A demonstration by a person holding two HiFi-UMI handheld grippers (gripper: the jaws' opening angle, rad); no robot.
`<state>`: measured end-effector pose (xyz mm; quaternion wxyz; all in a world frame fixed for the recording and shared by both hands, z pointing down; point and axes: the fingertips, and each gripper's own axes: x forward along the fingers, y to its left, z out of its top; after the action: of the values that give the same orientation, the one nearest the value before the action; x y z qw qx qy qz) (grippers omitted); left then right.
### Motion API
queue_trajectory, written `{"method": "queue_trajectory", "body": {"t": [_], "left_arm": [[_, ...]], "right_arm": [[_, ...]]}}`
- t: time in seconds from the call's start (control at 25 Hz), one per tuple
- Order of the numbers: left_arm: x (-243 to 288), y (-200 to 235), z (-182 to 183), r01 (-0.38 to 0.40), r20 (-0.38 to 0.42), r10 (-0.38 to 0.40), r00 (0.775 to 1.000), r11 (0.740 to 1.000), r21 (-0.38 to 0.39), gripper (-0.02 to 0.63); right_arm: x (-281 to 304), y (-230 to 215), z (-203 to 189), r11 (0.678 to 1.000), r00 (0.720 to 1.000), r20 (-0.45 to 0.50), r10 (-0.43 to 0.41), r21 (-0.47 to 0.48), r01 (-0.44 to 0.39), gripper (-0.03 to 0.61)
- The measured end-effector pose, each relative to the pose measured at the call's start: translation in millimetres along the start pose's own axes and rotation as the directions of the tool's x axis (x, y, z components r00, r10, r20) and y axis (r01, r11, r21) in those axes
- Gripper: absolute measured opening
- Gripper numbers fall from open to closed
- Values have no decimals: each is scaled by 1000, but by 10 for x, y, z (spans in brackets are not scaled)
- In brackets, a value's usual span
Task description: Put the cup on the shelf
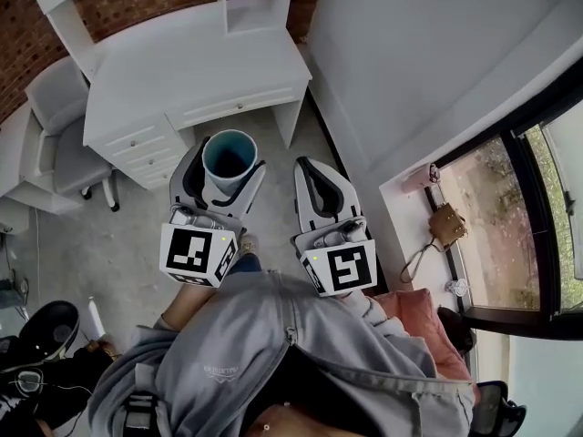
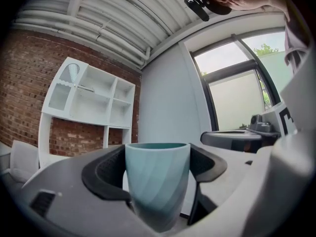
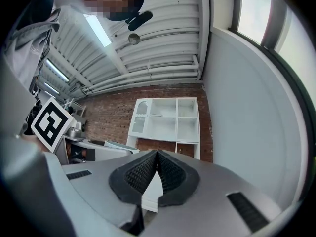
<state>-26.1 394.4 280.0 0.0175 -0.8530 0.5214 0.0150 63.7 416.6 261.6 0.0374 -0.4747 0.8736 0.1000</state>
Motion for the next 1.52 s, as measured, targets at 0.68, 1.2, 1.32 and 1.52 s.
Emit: {"method": "queue_trajectory", "body": {"t": [0.68, 1.2, 1.32, 1.52], "left_arm": [[1016, 1015, -145, 64, -23, -64, 998, 998, -15, 379], [1458, 1258, -271, 76, -41, -78, 996, 996, -42, 379], [1619, 1323, -286, 64, -39, -66, 997, 997, -45, 379], [1974, 1451, -281, 38, -40, -40, 998, 999, -38, 379]], "right_arm": [[1329, -334, -326, 997, 997, -17, -70, 25, 71, 28], [1780, -582, -532, 997, 997, -41, -62, 49, 64, 28], [1928, -690, -569, 998, 998, -37, -43, 47, 44, 28], [2248, -956, -636, 999, 1000, -23, -7, 50, 8, 28]]}}
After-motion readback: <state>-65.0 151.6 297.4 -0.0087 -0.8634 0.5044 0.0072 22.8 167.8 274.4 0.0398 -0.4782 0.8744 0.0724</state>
